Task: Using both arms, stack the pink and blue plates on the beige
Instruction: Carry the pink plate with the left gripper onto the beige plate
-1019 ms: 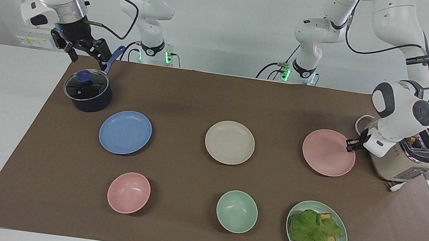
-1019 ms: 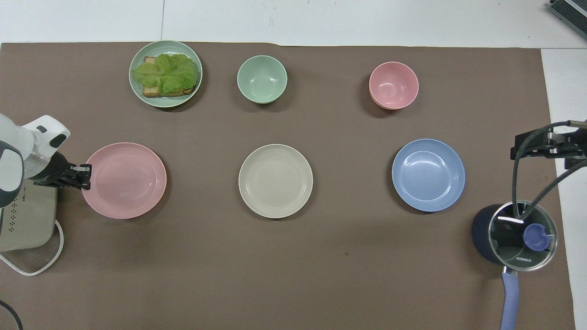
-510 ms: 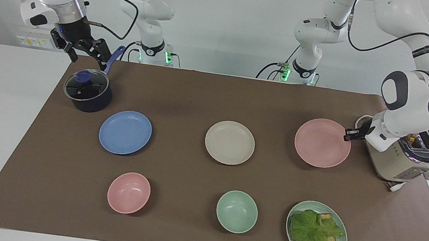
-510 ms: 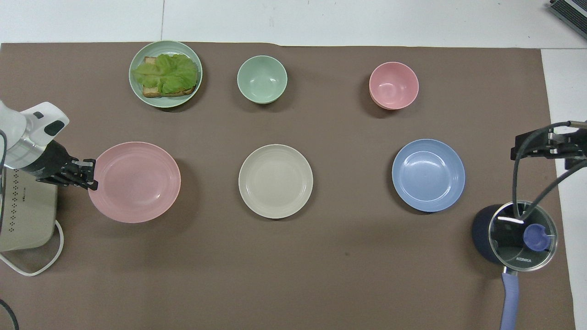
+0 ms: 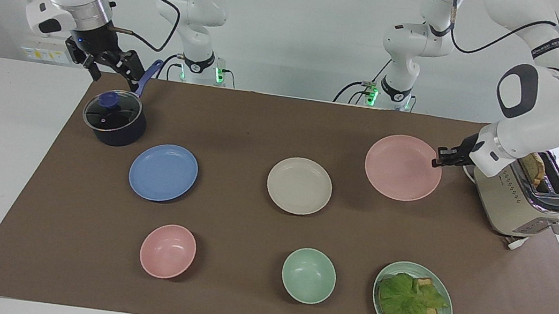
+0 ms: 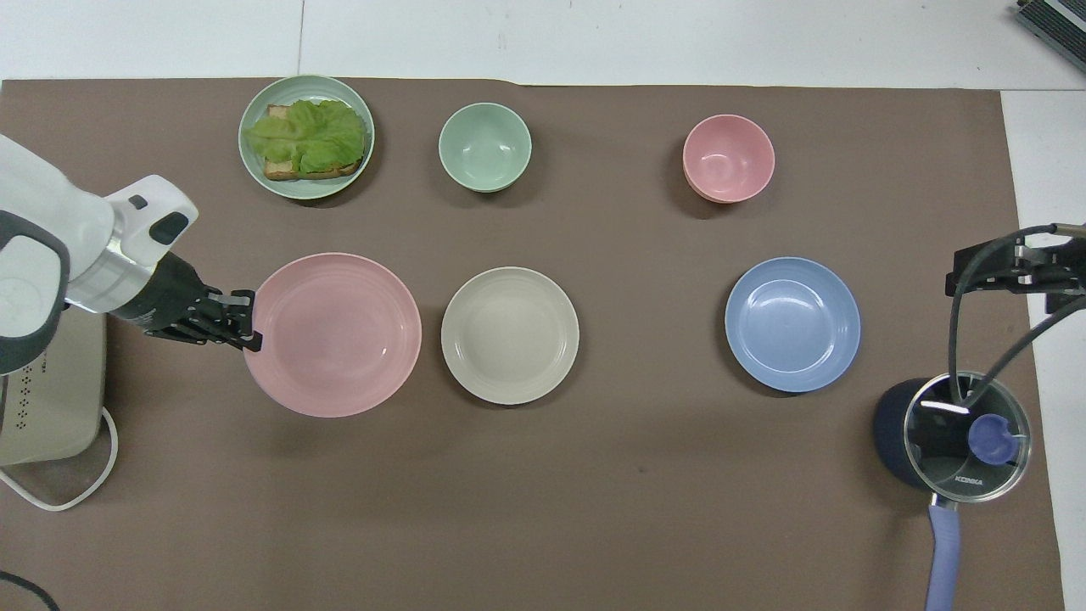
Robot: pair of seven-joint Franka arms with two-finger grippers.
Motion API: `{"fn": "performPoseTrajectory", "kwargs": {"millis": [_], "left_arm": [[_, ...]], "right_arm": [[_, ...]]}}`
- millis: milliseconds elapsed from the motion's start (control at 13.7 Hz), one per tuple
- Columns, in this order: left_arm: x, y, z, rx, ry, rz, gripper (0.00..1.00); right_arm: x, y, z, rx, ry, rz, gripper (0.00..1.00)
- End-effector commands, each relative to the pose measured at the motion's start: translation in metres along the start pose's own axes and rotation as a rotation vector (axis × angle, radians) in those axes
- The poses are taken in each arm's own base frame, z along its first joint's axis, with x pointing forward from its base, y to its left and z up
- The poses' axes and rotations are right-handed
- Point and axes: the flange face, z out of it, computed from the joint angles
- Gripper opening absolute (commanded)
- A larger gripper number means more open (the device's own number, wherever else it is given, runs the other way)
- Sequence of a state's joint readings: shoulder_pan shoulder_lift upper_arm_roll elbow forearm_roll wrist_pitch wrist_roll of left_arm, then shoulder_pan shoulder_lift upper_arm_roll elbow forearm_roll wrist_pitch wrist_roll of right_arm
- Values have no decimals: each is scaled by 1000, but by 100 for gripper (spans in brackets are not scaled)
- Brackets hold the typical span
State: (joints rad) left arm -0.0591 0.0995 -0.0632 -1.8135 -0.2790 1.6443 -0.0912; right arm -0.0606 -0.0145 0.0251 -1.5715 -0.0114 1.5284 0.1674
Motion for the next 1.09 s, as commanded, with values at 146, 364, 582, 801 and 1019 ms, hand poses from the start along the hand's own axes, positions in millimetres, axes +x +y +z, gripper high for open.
{"fn": "performPoseTrajectory", "kwargs": {"millis": [146,364,582,801,1019], "left_arm": [[-3,68,34,-34,113,-44,0],[3,104,79,-31,164,-80,0],[1,119,115,-28,197,-78,0],[-1,126,128,-27,183,-76,0],[-10,141,136,-29,171,-75,0]], "right_arm": [[0,2,0,-7,-1,-20,100],[0,2,0,-7,-1,-20,100],[0,2,0,-7,-1,-20,100],[-1,3,-1,-7,-1,-20,100],[0,2,0,-7,-1,-20,100]]}}
